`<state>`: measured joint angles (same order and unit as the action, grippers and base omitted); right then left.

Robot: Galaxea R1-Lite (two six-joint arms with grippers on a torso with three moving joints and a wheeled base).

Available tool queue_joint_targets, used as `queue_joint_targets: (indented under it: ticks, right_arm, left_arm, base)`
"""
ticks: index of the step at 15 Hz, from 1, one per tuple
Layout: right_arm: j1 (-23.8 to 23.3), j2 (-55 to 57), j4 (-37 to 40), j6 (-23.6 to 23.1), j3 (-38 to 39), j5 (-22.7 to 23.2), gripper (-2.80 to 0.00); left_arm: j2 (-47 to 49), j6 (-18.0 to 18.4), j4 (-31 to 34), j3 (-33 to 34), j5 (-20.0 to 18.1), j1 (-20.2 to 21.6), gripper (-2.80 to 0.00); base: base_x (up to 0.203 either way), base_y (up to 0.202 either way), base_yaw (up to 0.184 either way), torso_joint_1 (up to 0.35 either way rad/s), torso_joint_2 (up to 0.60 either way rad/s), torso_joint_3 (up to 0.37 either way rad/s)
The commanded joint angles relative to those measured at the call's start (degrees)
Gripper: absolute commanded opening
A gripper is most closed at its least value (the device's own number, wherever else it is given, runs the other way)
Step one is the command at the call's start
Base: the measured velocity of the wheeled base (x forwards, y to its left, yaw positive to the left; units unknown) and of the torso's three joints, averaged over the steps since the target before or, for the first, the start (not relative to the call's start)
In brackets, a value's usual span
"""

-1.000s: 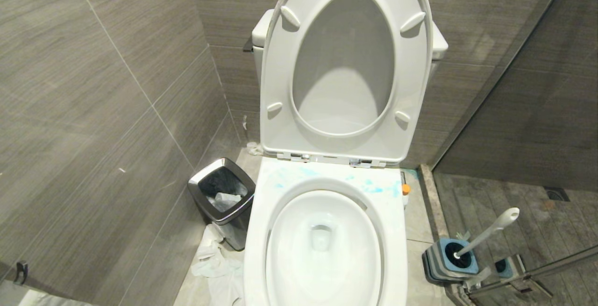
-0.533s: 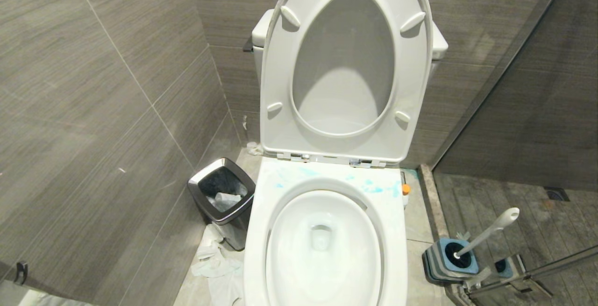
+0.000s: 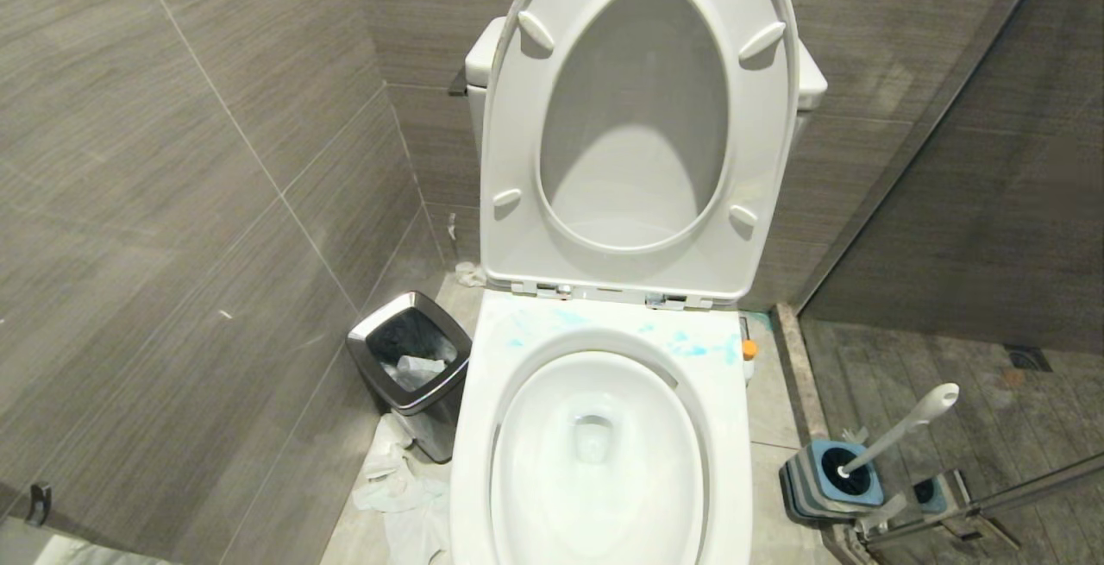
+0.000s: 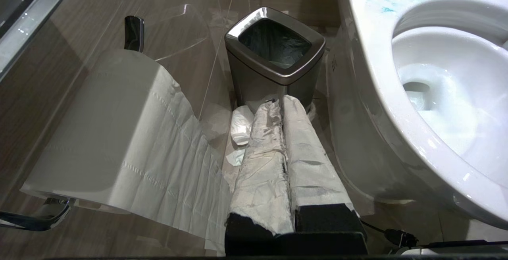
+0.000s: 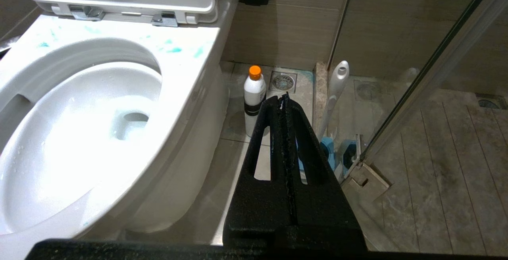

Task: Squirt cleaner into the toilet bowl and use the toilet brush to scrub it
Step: Pour in the cleaning agent

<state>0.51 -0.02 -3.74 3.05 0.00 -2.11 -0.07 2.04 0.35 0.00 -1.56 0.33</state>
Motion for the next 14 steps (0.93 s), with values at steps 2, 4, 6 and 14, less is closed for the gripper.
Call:
queue_joint_targets:
  ticks: [2, 4, 6, 14]
  right_arm:
    - [0.02, 0.02, -0.04, 0.03, 1.41, 0.00, -2.80]
    - [0.02, 0.02, -0.04, 0.03, 1.41, 0.02, -2.80]
    - [0.02, 0.02, -0.04, 0.03, 1.41, 0.00, -2.80]
    - [0.02, 0.02, -0.04, 0.03, 1.41, 0.00, -2.80]
  left_arm:
    - [0.07, 0.01, 0.00, 0.09, -0.02, 0.02, -2.80]
    - [0.07, 0.01, 0.00, 0.09, -0.02, 0.02, -2.80]
    - [0.07, -0.01, 0.00, 0.09, -0.02, 0.02, -2.80]
    - [0.07, -0.01, 0.00, 0.09, -0.02, 0.02, -2.80]
  base:
    - [0.000, 0.000, 0.000, 0.000, 0.00, 0.000]
    - [0.000, 0.000, 0.000, 0.000, 0.00, 0.000]
    - [0.000, 0.000, 0.000, 0.000, 0.00, 0.000]
    - [0.000, 0.000, 0.000, 0.000, 0.00, 0.000]
